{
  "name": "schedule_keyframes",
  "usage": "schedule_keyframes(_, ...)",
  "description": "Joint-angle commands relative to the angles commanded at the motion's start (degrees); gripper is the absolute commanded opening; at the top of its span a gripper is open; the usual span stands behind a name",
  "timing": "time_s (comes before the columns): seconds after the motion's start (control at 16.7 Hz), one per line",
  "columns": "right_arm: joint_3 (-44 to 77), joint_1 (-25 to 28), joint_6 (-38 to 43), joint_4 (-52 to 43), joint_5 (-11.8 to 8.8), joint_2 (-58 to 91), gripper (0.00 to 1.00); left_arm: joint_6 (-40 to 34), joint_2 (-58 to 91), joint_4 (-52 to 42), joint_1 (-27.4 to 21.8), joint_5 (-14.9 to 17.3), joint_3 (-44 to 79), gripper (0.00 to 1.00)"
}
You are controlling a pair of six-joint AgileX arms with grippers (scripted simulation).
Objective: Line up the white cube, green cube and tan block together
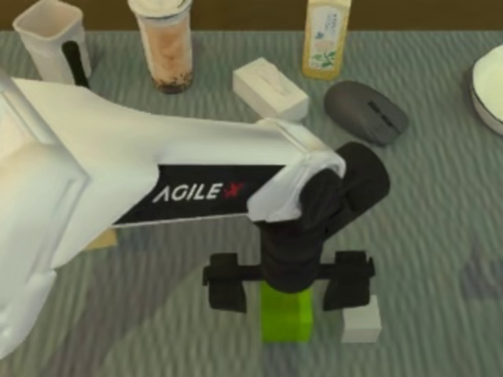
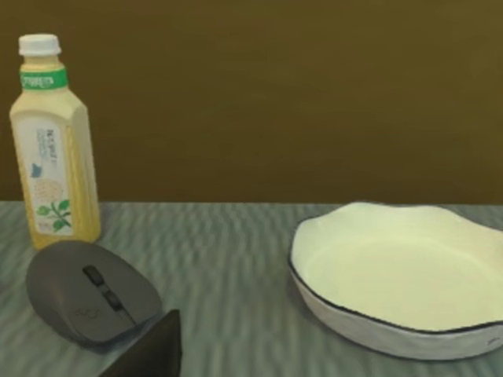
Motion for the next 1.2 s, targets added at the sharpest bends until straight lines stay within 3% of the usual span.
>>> schedule_keyframes(0.48, 0.00, 0.00, 0.00, 0.00, 0.00, 0.00, 1.00, -0.31, -4.24, -13.59, 0.87, -0.04, 9.12, 1.00)
schedule_keyframes(0.84, 0.00, 0.00, 0.00, 0.00, 0.00, 0.00, 1.00, 0.30, -4.31, -13.99, 0.82, -0.05, 9.44, 1.00)
schedule_keyframes(1.02, 0.00, 0.00, 0.00, 0.00, 0.00, 0.00, 1.00, 5.67, -3.97, -14.15, 2.60, -0.13, 9.83, 1.00)
schedule_keyframes(1.2, 0.00, 0.00, 0.00, 0.00, 0.00, 0.00, 1.00, 16.14, -3.38, -14.45, 6.11, -0.14, 10.36, 1.00)
